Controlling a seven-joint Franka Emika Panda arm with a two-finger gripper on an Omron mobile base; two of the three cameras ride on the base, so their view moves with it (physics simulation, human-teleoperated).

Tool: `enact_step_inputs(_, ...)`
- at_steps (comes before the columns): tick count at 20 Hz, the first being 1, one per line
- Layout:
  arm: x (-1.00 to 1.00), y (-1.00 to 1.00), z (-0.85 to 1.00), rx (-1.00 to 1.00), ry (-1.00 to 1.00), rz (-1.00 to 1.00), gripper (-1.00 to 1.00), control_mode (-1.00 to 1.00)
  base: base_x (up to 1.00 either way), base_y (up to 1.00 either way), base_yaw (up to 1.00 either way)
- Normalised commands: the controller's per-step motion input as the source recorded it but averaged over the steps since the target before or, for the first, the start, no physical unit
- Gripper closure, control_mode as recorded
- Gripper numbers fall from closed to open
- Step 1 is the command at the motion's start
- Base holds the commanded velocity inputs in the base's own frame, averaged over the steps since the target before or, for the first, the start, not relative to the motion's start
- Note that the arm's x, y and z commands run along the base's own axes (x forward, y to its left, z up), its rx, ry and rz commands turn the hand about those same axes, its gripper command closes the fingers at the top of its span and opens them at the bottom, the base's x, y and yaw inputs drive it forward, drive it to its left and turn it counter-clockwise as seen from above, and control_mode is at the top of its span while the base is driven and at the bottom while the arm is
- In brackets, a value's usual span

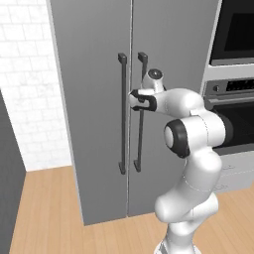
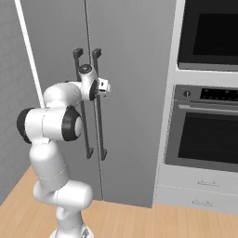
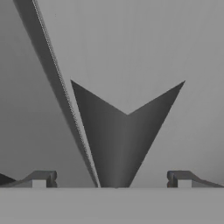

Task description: Grab a lemon wedge from the fridge and one ice cube from the ice bowl, and put them in the glass of lemonade.

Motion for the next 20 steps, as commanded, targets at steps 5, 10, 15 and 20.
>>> enact_step_inputs(5, 0.41, 0.0, -0.2, 0.0, -0.03, 0.0, -1.0, -1.0, 0.0, 0.0, 0.0)
enact_step_inputs(10, 0.42, 0.0, 0.0, 0.0, 0.01, 0.0, 1.0, -1.0, 0.0, 0.0, 0.0)
enact_step_inputs(15, 0.32, -0.15, 0.01, 0.0, 0.03, 0.0, 1.0, -1.0, 0.0, 0.0, 0.0)
enact_step_inputs(20, -0.27, -0.66, 0.01, 0.02, 0.0, -0.01, 1.0, -1.0, 0.0, 0.0, 0.0)
